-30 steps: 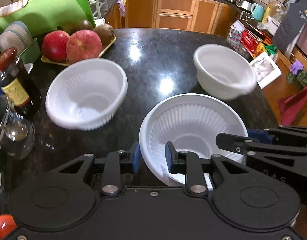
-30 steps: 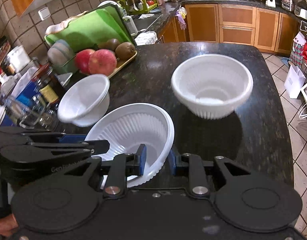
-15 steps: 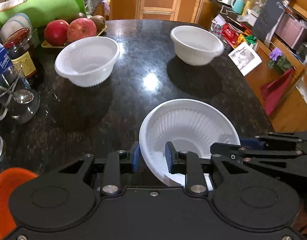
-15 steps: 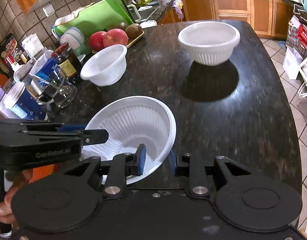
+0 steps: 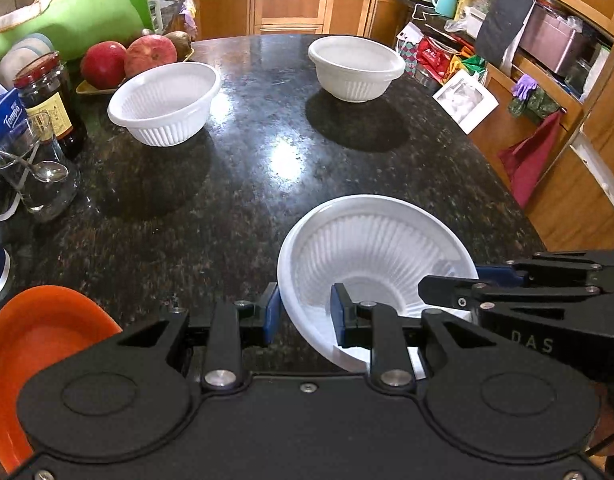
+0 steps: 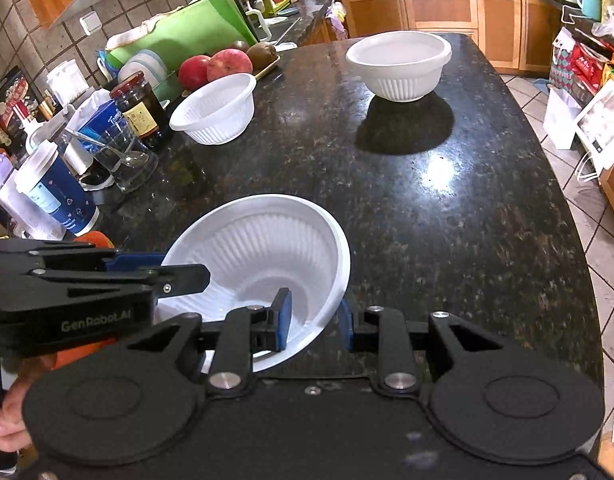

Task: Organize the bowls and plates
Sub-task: 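Lift the white bowl with the left tool and carry it toward the plates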

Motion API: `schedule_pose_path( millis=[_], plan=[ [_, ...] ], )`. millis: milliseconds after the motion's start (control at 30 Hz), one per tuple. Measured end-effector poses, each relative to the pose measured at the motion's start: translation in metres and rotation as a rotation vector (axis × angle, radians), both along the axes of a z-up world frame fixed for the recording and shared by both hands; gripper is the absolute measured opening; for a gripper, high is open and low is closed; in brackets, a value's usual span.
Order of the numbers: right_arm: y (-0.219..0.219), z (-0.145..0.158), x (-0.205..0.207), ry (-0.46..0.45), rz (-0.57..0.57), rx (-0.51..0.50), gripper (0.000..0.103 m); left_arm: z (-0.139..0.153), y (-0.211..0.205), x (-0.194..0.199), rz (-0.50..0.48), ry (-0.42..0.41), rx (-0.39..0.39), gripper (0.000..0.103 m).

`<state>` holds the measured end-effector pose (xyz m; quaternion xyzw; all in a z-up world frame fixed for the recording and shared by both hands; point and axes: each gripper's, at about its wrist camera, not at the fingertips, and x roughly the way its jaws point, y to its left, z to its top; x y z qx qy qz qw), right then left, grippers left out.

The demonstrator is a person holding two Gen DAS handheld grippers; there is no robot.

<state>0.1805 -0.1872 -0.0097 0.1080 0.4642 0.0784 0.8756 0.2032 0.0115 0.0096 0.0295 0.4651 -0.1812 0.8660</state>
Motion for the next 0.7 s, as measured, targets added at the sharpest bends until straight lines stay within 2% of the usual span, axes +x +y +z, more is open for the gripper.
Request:
schedule_pose_path(
  millis=[700],
  plan=[
    [-0.005,0.008,-0.012,-0.043,-0.050,-0.002,0.029,0.002,0.012,-0.008,0.019,0.003,-0.025,0.033]
  ],
)
